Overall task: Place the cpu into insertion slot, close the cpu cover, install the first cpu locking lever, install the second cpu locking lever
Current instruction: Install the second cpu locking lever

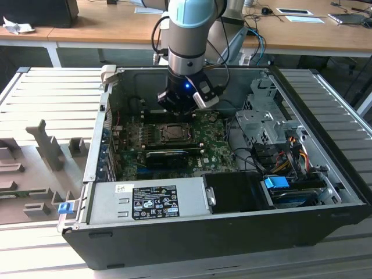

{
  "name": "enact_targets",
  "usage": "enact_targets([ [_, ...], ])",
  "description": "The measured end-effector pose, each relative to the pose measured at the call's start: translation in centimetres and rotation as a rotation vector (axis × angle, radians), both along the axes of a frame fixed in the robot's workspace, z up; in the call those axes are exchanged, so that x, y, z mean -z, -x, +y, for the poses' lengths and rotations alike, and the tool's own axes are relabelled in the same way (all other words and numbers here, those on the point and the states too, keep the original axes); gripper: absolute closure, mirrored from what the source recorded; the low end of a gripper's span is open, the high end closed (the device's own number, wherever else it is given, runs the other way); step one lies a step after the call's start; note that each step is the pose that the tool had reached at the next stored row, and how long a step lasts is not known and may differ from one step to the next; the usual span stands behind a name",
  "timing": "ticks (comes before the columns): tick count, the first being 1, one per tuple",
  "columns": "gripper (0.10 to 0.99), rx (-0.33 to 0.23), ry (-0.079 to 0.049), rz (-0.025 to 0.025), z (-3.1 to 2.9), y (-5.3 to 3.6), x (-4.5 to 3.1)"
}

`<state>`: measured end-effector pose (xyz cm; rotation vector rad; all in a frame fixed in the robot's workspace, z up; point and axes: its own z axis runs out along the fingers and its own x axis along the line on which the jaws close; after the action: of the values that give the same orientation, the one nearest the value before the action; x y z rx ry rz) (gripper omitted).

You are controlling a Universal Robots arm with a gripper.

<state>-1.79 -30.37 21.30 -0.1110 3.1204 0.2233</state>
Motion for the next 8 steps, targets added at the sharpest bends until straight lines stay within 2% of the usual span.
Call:
enact_targets([
  [8,0.980,0.000,0.001,0.0001,-0.32,0.00,-0.01],
])
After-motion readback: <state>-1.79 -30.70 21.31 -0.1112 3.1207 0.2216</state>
